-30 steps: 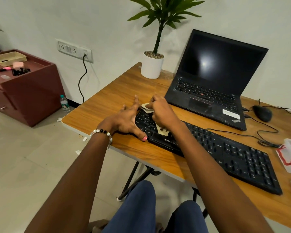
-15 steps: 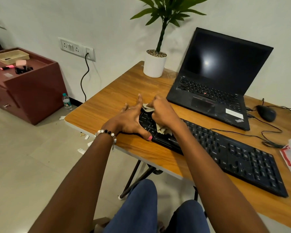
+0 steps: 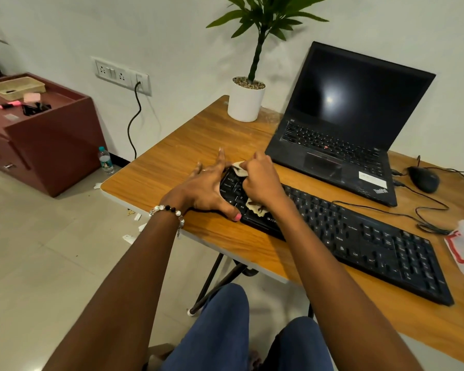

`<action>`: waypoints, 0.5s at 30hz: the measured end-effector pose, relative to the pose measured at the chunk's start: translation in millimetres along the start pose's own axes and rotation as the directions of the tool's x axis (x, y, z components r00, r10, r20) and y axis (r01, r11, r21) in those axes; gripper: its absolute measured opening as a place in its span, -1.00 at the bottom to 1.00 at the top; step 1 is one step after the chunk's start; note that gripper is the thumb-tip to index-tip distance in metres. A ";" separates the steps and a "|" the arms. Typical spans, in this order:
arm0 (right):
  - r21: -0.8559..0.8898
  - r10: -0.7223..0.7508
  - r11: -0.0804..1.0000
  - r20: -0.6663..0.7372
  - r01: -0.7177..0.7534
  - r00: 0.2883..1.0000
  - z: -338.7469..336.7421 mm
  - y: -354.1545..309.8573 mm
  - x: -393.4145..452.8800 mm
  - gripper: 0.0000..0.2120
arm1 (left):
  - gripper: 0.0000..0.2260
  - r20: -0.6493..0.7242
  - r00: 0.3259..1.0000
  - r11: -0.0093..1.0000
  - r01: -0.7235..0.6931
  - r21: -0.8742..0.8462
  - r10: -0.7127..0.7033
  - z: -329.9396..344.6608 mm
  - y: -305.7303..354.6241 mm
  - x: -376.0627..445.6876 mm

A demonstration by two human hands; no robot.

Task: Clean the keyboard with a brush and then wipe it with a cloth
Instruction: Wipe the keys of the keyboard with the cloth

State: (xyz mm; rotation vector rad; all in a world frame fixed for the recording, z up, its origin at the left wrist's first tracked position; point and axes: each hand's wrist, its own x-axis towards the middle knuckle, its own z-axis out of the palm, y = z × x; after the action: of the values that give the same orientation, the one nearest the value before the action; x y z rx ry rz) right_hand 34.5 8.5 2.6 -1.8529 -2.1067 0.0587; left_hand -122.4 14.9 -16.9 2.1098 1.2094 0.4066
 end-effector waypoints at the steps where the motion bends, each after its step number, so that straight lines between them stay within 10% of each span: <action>1: 0.017 -0.050 0.999 0.016 0.050 0.999 0.4 0.0 -1.8 -0.63 | 0.36 0.007 1.000 1.000 -0.013 0.006 0.012 1.4 -4.1 2.5; 8: 0.003 -0.334 0.940 0.213 0.341 0.918 -24.1 24.0 -6.7 -0.65 | 0.38 0.010 1.000 1.000 -0.026 0.015 0.026 0.4 -1.7 1.5; 15: -0.136 -0.096 0.985 0.051 0.102 0.994 -10.9 2.5 -10.2 -0.68 | 0.29 -0.023 1.000 1.000 0.000 0.014 0.000 1.4 3.4 -1.5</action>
State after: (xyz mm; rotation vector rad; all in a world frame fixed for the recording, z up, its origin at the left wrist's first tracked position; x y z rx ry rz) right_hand 40.8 -3.2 10.0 -1.8350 -2.2826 -0.0723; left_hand -120.2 11.9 -15.5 2.1227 1.2286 0.4245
